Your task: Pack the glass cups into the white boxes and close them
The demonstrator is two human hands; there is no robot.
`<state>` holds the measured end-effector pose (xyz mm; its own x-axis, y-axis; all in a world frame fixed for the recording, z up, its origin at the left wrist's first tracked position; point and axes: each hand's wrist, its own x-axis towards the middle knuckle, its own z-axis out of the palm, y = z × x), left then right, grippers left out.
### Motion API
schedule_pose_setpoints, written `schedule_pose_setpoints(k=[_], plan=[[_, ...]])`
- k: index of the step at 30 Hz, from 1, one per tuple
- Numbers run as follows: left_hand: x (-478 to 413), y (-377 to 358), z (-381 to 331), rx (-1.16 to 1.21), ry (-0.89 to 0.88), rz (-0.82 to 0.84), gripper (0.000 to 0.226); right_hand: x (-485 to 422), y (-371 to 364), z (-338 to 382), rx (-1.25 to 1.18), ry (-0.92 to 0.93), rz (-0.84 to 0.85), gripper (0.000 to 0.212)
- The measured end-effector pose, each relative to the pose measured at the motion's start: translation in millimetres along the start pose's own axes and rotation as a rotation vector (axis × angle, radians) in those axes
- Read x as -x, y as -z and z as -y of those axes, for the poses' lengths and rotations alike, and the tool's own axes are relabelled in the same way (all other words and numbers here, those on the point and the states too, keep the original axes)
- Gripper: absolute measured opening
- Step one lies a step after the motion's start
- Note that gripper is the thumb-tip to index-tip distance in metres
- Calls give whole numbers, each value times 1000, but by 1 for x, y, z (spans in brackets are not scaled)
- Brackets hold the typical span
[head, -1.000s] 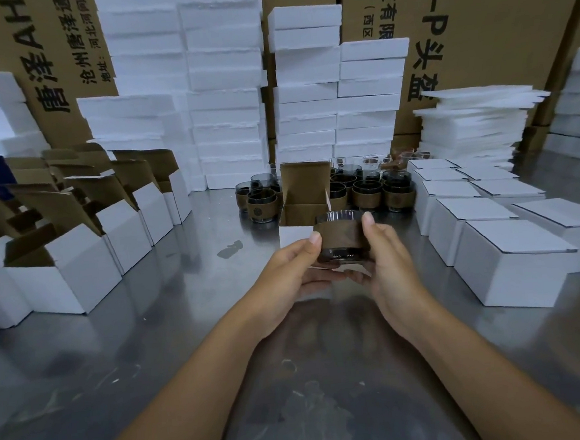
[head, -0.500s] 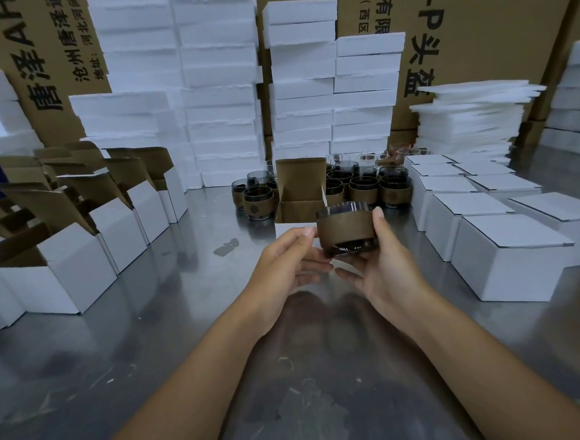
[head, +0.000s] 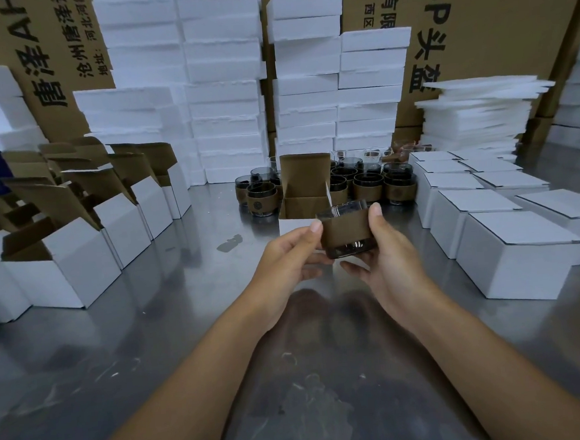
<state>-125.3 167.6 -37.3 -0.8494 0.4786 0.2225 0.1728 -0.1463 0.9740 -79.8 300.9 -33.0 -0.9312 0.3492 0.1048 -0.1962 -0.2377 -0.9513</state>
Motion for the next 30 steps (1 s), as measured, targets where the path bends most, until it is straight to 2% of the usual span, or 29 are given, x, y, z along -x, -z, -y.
schedule_pose_setpoints(k=[4,8,12,18,25,30], plan=[[1,-2,0,36,39,14,48,2,-2,-3,75,125,-63,35],[0,-3,0,113,123,45,54,5,-3,-4,196,230,-54,60],[-1,-3,-1,166,182,59,52,7,-4,-9,397,359,-60,45],[0,-1,-6,258,242,87,49,11,-6,-13,493,530,-78,57],[1,1,-5,307,219,109,44,10,-4,-13,480,527,-80,67],[2,3,-5,302,160,80,39,8,-2,-12,560,506,-22,71]])
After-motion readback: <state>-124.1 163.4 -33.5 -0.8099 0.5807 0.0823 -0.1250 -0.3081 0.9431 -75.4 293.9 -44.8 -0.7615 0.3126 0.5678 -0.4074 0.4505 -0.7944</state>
